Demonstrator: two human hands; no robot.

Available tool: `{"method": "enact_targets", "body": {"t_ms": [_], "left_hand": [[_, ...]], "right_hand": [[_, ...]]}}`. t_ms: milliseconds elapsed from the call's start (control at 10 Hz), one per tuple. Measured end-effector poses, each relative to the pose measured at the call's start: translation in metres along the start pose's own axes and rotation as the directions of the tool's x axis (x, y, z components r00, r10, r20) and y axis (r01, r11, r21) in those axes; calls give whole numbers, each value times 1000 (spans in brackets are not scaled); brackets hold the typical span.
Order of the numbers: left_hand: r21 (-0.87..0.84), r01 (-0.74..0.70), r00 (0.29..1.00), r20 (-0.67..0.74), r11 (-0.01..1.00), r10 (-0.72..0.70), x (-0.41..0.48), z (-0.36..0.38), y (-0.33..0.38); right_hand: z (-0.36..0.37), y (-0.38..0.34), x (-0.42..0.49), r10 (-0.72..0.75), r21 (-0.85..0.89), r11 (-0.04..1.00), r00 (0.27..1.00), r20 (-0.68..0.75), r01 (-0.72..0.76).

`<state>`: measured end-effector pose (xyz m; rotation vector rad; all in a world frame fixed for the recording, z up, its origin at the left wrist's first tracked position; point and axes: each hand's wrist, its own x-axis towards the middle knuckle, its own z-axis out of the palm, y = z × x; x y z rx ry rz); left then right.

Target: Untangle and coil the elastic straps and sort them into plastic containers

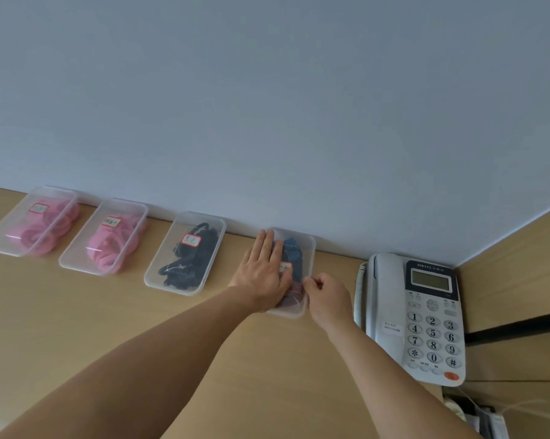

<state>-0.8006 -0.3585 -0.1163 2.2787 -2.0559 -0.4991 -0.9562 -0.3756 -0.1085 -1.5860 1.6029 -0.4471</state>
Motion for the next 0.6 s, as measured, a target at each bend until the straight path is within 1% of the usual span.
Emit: {"method": "enact_targets", "body": {"t_ms": [200,300,400,500,600], "left_hand": [[43,-18,993,113,999,13,-15,-27,-9],[44,-56,980,194,997,46,-29,-40,-9],[26,-110,963,249,994,100,-45,-57,-12],[18,-117,972,208,993,111,-66,-80,-27],[-25,-92,992,81,995,94,-104,-94,-59]], "right_hand": [[-2,-14,-5,30,-241,970,1000,3,-29],[-3,-26,-17,-112,-529,845,993,-41,74],[-1,-47,-32,-196,-642,752,981,0,150],[1,-72,-50,-236,-658,735,971,-20,165],[12,-86,-84,-348,-651,724,936,-56,230]]}}
